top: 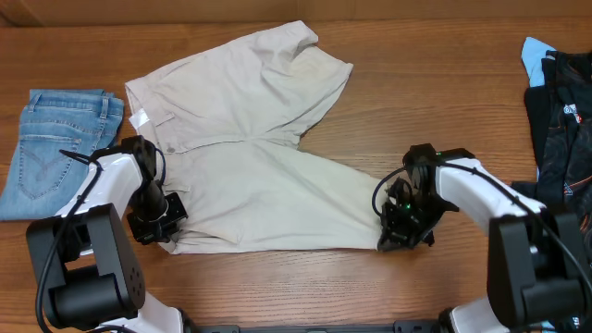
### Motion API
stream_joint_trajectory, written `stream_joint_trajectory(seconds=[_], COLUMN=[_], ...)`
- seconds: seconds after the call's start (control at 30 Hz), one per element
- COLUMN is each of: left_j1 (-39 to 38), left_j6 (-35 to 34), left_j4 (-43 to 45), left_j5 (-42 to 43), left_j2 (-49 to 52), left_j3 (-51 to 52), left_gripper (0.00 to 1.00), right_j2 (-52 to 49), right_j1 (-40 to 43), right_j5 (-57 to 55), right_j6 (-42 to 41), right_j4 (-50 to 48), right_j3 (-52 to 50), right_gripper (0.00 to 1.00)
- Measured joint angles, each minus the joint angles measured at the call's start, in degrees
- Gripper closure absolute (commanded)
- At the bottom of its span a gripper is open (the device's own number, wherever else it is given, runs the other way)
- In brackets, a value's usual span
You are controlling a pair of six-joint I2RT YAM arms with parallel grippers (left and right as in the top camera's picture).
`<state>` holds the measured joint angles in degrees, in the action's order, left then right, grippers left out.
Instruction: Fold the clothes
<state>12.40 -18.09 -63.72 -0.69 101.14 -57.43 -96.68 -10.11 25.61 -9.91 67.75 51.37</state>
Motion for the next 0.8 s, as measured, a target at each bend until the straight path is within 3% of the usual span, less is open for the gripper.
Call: stream_joint_trajectory(seconds=[0.2,0.43,0.5,0.63,0.8], left_j1=[0.0,1.5,2.0,2.2,2.2], left_j6=[-2.5,-5.7,-6.0,-6.0,-6.0], left_j4=[-1.6,-2.4,-2.5,-2.4,-2.3], left_j5=[-2.8,-9.2,-10.7,-12.0,-11.9], left_j2=[0.0,0.0,0.0,0.0,0.0], left_j3=[0.0,-1.0,-1.7,-2.3,-2.3], left_gripper=[0.96,0.96,0.96,0.96,0.95], right_j2=[6.5,11.4,12.5,13.0,12.5], right_j1=[-0.9,-0.7,-0.7,-0.7,-0.7], right_j5=[1.6,-0.5,-1.1,-1.9,-2.7], right_j6=[-2.7,-5.0,-5.1,-5.5,-4.4], right_j4=[2.8,4.0,2.8,-4.4,-21.4], right_j3=[0.0,0.0,0.0,0.2,4.1], right_gripper=[0.9,0.57,0.51,0.3,0.22])
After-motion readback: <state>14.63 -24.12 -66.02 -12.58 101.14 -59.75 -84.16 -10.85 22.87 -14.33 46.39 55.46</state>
